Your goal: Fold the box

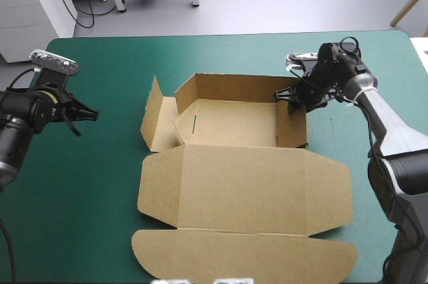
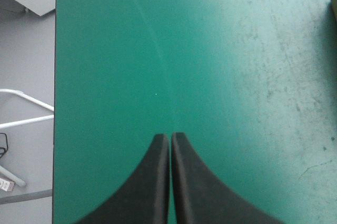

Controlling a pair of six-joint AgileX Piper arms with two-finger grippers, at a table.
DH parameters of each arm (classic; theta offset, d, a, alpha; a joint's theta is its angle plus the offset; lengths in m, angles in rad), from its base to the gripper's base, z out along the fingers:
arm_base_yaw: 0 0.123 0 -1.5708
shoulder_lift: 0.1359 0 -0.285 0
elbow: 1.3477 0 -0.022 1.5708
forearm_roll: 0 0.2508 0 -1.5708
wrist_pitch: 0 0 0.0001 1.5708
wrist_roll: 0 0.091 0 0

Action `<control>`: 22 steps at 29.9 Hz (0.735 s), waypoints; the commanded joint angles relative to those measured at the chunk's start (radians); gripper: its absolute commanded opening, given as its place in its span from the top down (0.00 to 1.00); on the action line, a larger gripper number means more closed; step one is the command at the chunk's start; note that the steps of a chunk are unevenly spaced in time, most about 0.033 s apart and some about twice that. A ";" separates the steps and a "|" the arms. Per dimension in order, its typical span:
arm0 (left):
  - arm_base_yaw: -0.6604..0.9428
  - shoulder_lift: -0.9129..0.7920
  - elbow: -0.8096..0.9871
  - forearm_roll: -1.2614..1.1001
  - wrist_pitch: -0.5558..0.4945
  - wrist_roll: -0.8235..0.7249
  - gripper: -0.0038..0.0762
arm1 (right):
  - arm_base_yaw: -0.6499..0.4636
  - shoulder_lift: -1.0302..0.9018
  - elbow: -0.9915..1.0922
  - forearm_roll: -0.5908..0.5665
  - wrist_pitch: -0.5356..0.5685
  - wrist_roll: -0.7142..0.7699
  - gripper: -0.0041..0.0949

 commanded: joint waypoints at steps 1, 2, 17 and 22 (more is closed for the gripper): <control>0.048 -0.027 -0.035 -0.051 -0.029 0.029 0.95 | -0.005 -0.056 -0.108 -0.007 0.032 0.001 0.41; 0.060 -0.024 -0.035 -0.054 -0.022 0.031 0.95 | -0.005 -0.060 -0.132 -0.007 0.032 0.001 0.41; 0.334 0.063 -0.035 -0.368 -0.011 0.129 0.95 | -0.005 -0.327 -0.213 -0.088 0.032 0.084 0.41; 0.402 0.080 -0.035 -0.550 0.022 0.219 0.95 | -0.005 -0.359 -0.140 -0.047 0.032 0.084 0.41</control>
